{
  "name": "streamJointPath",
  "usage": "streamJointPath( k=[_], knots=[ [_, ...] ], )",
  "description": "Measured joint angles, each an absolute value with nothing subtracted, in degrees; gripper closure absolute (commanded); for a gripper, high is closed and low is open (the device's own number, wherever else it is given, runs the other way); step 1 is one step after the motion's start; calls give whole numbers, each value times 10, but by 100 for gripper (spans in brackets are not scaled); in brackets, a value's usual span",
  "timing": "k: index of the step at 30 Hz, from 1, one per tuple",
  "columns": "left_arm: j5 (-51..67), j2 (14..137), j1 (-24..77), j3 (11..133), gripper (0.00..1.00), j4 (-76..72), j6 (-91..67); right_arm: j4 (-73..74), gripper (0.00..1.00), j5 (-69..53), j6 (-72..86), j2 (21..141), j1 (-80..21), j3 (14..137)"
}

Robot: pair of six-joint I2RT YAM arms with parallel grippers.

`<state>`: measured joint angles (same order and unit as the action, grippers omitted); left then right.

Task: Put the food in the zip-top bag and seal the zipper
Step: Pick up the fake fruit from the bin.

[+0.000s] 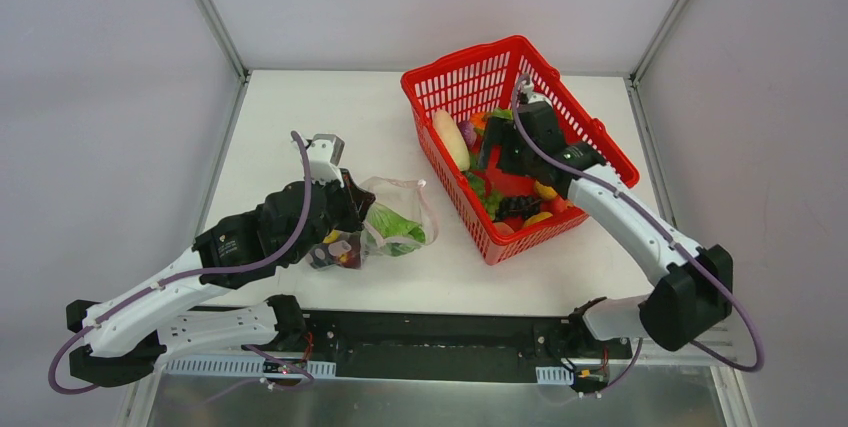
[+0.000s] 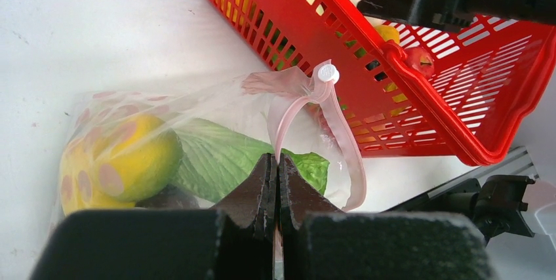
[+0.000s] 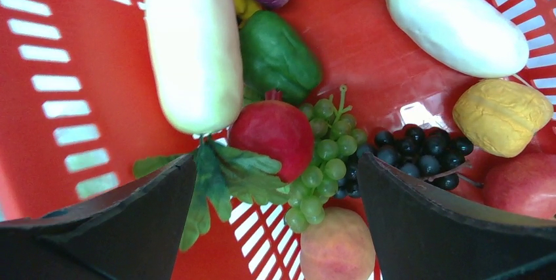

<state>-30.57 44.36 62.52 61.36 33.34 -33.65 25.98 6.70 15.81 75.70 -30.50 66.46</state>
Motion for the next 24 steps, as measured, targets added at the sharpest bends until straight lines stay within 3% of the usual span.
streamJointPath(
  k=[7, 13, 24],
  knots=[
    [-306, 445, 625, 614, 100, 338, -339, 279, 18, 152, 151, 869, -292, 746],
    [-306, 446, 625, 615, 100, 347, -342, 323, 16, 170, 143, 913, -258, 784],
    [-306, 450, 625, 615, 100, 354, -345, 398, 15, 258, 142, 899, -233, 717]
  ],
)
